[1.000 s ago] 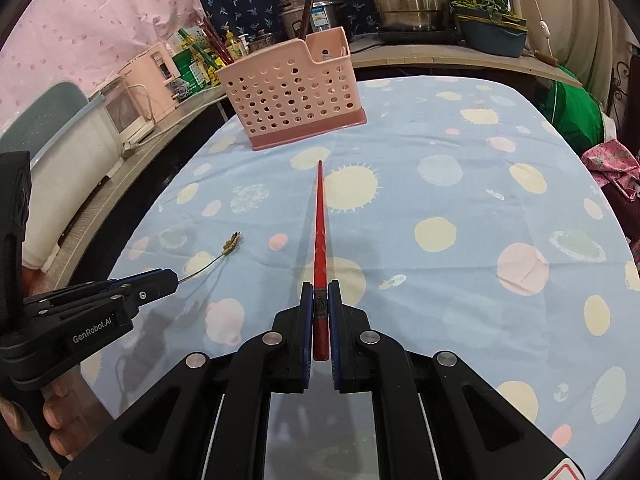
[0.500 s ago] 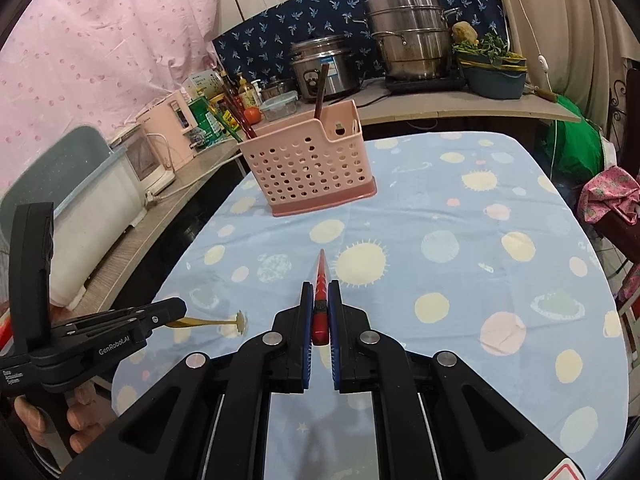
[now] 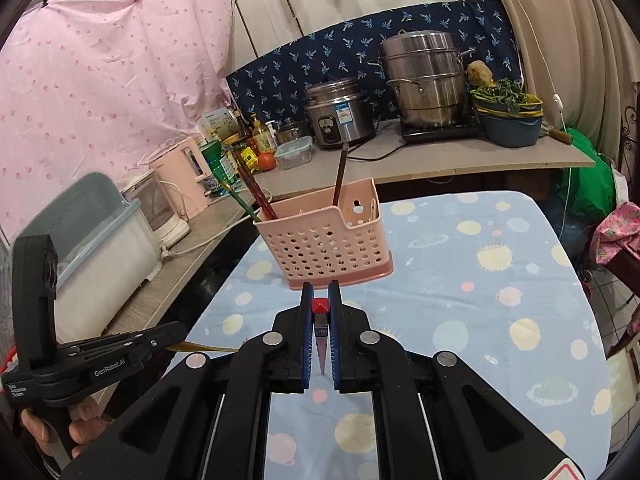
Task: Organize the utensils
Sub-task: 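Lift the gold spoon and red chopstick and lower them into the pink basket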
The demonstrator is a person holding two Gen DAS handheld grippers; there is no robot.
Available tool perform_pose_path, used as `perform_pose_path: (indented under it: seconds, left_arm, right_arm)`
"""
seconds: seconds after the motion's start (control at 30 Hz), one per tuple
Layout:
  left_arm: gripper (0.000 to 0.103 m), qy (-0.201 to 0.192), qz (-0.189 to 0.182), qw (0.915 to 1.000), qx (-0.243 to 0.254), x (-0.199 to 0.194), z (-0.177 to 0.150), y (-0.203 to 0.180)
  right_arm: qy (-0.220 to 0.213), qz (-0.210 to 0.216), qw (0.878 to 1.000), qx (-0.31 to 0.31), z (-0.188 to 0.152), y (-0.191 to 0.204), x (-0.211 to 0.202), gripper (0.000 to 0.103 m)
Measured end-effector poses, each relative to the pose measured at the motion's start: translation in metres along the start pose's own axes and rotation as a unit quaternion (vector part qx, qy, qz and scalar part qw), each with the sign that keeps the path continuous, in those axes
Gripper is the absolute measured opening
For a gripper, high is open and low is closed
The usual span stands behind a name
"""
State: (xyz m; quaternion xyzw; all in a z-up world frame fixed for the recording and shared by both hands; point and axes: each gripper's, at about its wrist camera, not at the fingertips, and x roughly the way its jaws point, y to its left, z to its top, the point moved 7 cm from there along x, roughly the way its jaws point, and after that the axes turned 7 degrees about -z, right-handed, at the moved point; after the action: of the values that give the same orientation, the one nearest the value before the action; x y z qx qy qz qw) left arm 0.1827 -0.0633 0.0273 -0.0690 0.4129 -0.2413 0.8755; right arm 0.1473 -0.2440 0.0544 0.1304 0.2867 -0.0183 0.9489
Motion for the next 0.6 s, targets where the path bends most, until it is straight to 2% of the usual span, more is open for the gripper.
perform_pose_path:
  seconds: [0.3,0.6]
  left_arm:
    - [0.0,-0.018,-0.007,0.9998,0.004,-0.007,0.049,-0.003]
    - [0.001,-0.036,0.001,0.9993,0.011,-0.011,0.108,-0.007]
  right_arm:
    - [-0.03,0.008,0.999,0.012,0.052,0.003,0.008,0.007]
    - [-0.097,0.004,0.995,0.009,0.126,0.015,0.009,0.007]
